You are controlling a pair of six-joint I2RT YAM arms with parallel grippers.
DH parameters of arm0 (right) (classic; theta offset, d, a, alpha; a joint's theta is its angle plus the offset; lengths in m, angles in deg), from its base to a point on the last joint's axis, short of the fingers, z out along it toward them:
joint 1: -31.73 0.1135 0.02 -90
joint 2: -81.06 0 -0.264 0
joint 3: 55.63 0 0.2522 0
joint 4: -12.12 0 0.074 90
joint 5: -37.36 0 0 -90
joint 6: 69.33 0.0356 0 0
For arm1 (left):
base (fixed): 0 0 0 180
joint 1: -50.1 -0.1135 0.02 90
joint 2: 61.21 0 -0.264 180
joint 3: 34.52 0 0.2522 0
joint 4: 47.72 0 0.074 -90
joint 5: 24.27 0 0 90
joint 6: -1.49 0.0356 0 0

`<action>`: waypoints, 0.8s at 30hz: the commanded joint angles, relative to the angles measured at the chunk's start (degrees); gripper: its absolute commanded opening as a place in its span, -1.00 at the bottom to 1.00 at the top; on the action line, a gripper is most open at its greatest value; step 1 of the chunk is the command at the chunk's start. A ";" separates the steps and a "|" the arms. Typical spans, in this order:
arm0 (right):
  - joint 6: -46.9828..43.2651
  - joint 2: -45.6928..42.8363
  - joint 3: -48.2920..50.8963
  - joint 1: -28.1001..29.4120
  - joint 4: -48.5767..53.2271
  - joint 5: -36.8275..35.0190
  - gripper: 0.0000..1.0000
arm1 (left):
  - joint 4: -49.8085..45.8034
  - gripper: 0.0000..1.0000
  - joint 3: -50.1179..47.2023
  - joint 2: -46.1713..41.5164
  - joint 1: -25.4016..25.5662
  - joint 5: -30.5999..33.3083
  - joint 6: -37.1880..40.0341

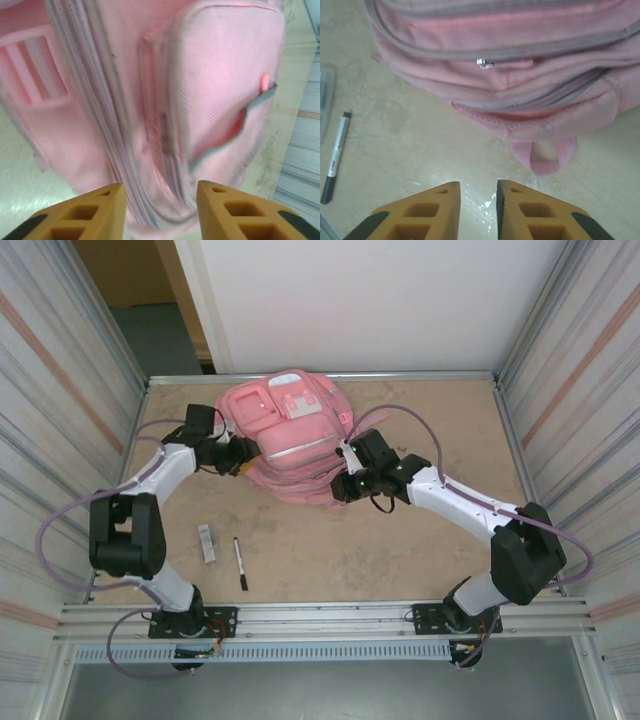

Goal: Pack books, pencil case, and school supplies into a backpack

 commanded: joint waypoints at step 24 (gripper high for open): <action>-1.18 6.88 -5.22 -7.70 -1.16 4.77 -0.05 | 4.88 -0.13 -0.43 2.48 23.76 33.64 -20.70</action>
